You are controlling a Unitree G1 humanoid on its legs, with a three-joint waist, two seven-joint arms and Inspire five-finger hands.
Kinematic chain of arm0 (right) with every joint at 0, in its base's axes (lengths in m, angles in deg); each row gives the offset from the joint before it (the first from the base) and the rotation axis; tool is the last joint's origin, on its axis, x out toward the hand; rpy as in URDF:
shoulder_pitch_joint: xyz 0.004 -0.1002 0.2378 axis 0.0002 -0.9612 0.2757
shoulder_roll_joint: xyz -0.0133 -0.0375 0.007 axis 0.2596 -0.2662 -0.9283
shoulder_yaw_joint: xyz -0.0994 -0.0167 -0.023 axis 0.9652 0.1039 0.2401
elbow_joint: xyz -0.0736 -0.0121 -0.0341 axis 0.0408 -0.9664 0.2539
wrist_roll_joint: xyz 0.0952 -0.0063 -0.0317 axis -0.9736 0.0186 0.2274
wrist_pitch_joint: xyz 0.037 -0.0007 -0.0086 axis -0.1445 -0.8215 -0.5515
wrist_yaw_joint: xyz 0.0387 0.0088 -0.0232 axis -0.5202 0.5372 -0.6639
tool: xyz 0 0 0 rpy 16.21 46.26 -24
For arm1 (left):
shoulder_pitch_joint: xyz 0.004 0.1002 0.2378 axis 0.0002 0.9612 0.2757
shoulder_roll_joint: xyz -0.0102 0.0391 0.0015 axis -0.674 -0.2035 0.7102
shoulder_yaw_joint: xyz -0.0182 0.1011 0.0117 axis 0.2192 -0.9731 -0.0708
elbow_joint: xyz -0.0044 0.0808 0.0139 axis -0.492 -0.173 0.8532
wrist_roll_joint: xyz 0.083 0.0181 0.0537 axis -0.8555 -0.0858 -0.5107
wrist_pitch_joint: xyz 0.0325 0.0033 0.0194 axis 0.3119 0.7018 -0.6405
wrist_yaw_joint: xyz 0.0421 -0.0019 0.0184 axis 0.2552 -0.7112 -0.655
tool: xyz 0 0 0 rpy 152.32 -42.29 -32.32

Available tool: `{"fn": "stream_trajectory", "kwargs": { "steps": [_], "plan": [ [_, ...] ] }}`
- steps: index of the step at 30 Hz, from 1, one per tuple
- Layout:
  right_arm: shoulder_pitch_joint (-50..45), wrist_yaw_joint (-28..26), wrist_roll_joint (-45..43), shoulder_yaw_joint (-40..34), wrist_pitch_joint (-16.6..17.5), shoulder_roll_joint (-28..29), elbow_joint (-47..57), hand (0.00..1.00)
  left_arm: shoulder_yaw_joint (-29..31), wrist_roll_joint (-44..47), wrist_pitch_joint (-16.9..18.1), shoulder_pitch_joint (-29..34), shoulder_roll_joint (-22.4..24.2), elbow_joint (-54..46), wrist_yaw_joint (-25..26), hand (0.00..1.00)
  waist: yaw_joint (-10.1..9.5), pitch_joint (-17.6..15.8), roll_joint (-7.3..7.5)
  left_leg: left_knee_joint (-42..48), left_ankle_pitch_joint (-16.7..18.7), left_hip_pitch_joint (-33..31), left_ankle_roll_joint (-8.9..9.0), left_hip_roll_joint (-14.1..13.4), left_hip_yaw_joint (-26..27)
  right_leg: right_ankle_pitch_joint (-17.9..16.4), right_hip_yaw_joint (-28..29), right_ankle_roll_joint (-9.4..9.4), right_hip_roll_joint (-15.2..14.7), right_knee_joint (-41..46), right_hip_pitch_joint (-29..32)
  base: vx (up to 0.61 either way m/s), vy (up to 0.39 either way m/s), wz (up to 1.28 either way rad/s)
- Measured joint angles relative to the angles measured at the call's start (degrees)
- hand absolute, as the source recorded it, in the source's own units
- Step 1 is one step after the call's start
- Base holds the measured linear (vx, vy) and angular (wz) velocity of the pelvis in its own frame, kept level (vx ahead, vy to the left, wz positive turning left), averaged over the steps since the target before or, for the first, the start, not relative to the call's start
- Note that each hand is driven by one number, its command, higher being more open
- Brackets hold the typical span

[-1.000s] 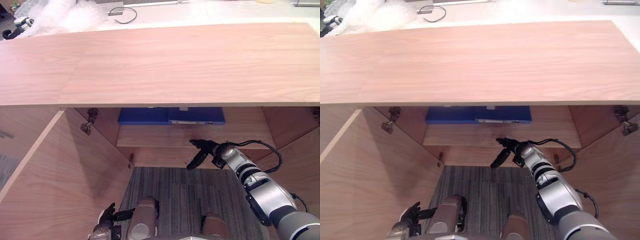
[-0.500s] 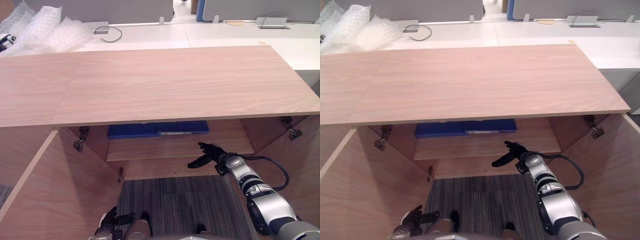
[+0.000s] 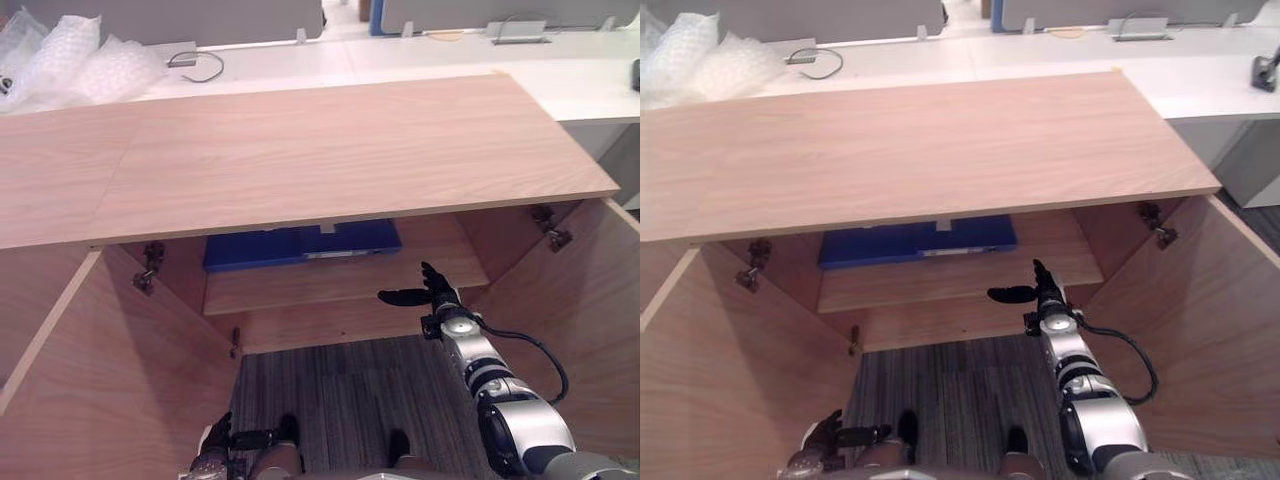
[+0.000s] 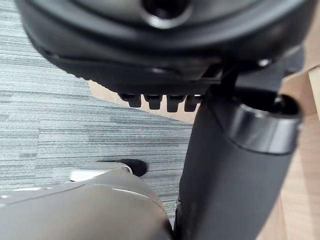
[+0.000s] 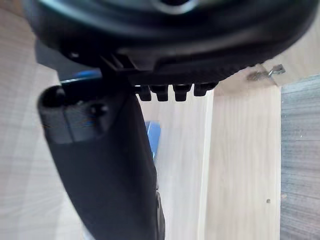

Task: Walk over to the cabinet, pick up the folder, carry it to the office cabinet, place the folder inside the office cabinet, then close the office cabinet door

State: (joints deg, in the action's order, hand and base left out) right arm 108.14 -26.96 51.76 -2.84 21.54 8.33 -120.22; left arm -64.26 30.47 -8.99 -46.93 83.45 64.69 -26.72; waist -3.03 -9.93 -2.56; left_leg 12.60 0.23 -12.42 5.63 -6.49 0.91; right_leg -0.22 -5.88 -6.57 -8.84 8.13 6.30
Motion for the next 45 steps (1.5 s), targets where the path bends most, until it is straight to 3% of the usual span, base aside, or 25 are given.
{"fn": "stream_trajectory", "kwargs": {
  "steps": [3, 9, 12, 15, 17, 21, 28, 30, 31, 35, 40, 45],
  "plan": [
    [6.07, 0.10, -0.01, 2.10, 0.01, 1.49, 0.04, 1.00, -0.07, -0.05, 0.17, -1.45, 1.47, -0.90, 0.52, 1.00, -0.78, -1.26, -1.96, 2.29, 0.51, -2.50, 0.33, -0.28, -2.21, -2.33, -1.89, 0.36, 0.15, 4.24, 2.07, -0.05, -0.036, 0.31],
    [10.93, 2.45, -0.53, 2.30, 1.14, 5.29, 5.55, 1.00, 2.12, 0.34, 0.51, -1.81, 2.45, -1.17, 1.85, 1.00, -2.70, -2.12, -2.14, 2.38, 0.81, -4.24, 0.83, -1.36, -2.83, -4.72, -3.11, 1.11, 0.20, 7.85, 4.73, -0.03, -0.043, 0.13],
    [8.70, 5.14, -3.07, 2.15, 1.68, 7.31, 10.04, 1.00, 2.69, 0.35, 0.51, -1.55, 2.71, -1.18, 3.25, 1.00, -2.56, -2.24, -1.79, 1.18, 0.27, -3.69, 1.05, -1.61, -2.43, -4.73, -3.03, 1.05, 0.37, 7.06, 4.55, 0.08, -0.024, -0.04],
    [-0.21, 6.97, -6.64, 2.05, 4.20, 9.16, 14.86, 1.00, 3.31, 0.30, 0.51, -1.66, 2.86, -1.19, 4.42, 1.00, -2.12, -2.08, -0.95, -1.21, -0.13, -1.65, 1.36, -1.63, -1.87, -4.57, -3.07, 0.82, 0.40, 5.08, 2.76, 0.11, -0.018, -0.03],
    [-8.80, 7.47, -7.60, 1.69, 4.38, 10.37, 14.85, 1.00, 4.69, 0.14, 0.52, -1.62, 3.36, -1.12, 5.41, 1.00, -0.96, -1.39, 0.21, -4.00, -0.56, 0.71, 1.49, -1.40, -1.46, -4.39, -3.16, 0.53, 0.30, 2.96, 0.77, 0.19, -0.024, -0.01],
    [-17.38, 7.15, -8.01, -0.78, 3.32, 10.32, 10.85, 1.00, 3.20, -0.87, 0.50, -1.69, 3.65, -0.58, 5.26, 1.00, 0.79, -0.84, 1.37, -7.68, -1.30, 3.83, 1.55, -1.09, 0.15, -3.79, -2.37, -0.32, 0.11, 0.93, -0.76, 0.11, -0.001, -0.12],
    [-16.01, 5.74, -6.08, 0.02, 2.76, 7.40, 8.92, 1.00, -0.13, -1.33, 0.80, -1.79, 3.28, -0.49, 4.93, 1.00, 1.59, -0.75, 1.44, -8.97, -2.19, 5.23, 1.49, -1.05, 1.54, -3.10, -1.18, -0.42, 0.22, 1.12, -0.66, -0.01, 0.016, -0.11],
    [-13.97, 6.71, -5.74, 0.82, 2.75, 8.23, 12.70, 1.00, -0.07, -1.27, 0.80, -2.09, 3.52, -0.87, 5.05, 1.00, 1.22, -1.06, 1.25, -4.73, -1.19, 1.94, 1.52, -1.32, 0.94, -3.61, -1.38, 0.01, 0.10, 3.70, 1.56, -0.14, 0.013, 0.11],
    [-12.11, 8.09, -4.47, 1.55, 2.77, 9.18, 17.12, 1.00, 0.21, -0.90, 0.84, -2.94, 3.81, -1.31, 5.19, 1.00, 0.77, -2.20, 0.67, 0.72, 0.92, -1.45, 1.30, -1.56, 0.00, -4.94, -1.44, 0.35, 0.12, 7.35, 3.83, -0.19, 0.012, 0.12],
    [-5.01, 12.30, 2.28, 6.32, 3.45, 11.21, 31.18, 1.00, 0.86, -0.50, 1.08, -4.40, 5.06, -5.54, 6.39, 1.00, -0.35, -5.65, -1.38, 19.55, 9.11, -11.89, 1.48, -1.63, -2.39, -13.61, -0.53, 0.68, -1.22, 26.56, 13.72, -0.27, -0.016, 0.10],
    [-2.92, 15.95, 12.43, 8.18, 5.00, 11.42, 41.99, 1.00, 5.14, -0.70, 1.47, -5.81, 5.63, -10.20, 7.99, 1.00, -1.11, -9.50, -1.65, 31.11, 11.70, -22.23, 1.71, -0.60, -4.06, -18.10, 0.59, 0.51, -3.02, 39.93, 24.23, -0.21, -0.001, 0.11],
    [-2.91, 18.75, 14.72, 6.14, 2.95, 8.33, 44.01, 1.00, 8.26, -0.63, 2.54, -8.76, 5.53, -12.76, 8.37, 1.00, -1.94, -13.49, -1.74, 43.61, 16.08, -32.43, 1.56, -0.62, -4.75, -21.72, 2.95, -0.02, -3.42, 51.29, 34.17, -0.10, 0.053, -0.05]
  ]
}}
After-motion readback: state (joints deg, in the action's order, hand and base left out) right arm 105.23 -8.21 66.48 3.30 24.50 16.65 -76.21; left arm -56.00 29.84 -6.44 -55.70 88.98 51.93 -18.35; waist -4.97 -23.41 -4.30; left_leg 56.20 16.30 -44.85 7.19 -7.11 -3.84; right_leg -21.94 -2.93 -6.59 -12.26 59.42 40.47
